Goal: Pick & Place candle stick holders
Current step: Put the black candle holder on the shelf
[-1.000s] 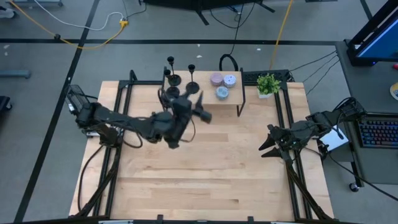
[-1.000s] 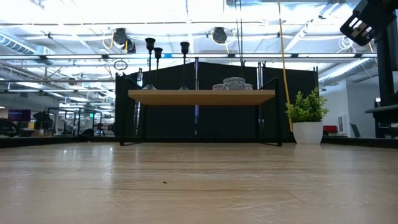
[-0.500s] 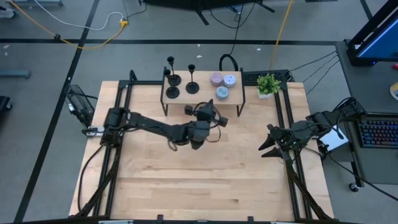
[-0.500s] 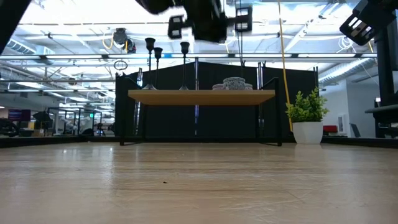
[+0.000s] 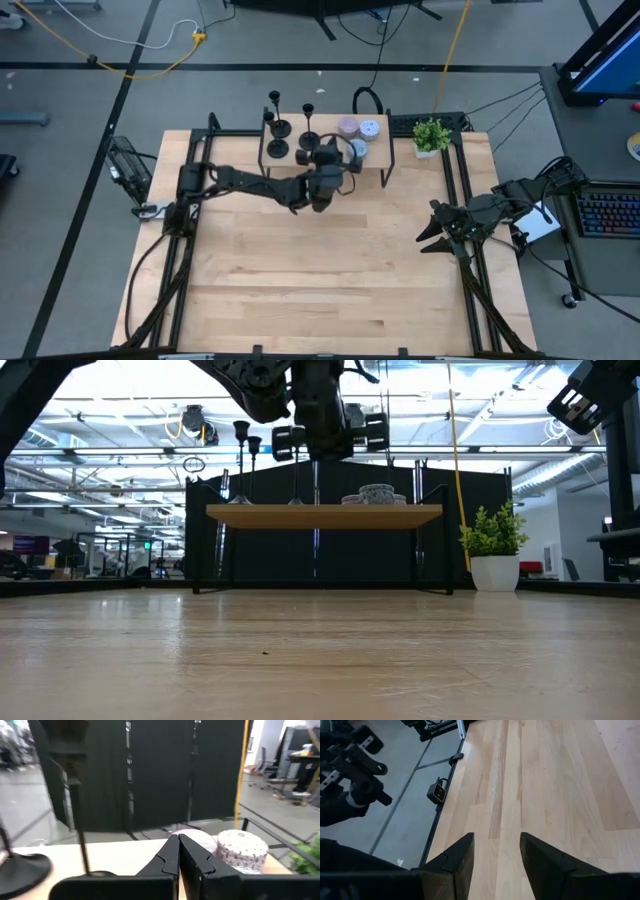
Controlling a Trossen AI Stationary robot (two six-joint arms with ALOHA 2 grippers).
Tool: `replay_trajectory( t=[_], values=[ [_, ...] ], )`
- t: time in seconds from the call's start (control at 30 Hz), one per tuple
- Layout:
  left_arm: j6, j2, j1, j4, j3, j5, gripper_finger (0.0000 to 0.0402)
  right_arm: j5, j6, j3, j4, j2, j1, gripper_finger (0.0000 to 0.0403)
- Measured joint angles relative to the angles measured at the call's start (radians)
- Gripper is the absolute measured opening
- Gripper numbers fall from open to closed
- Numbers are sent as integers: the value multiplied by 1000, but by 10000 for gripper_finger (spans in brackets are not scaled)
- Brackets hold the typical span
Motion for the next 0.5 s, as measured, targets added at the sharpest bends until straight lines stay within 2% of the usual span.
replay_trajectory(
  t=[0.2, 0.5],
  values=[
    [-180, 0, 43, -159, 0, 67, 3, 0, -1, 0, 0, 0, 0, 150],
    [-289, 0, 62, -268, 0, 83, 3, 2, 0, 0, -3, 0, 0, 150]
  ],
)
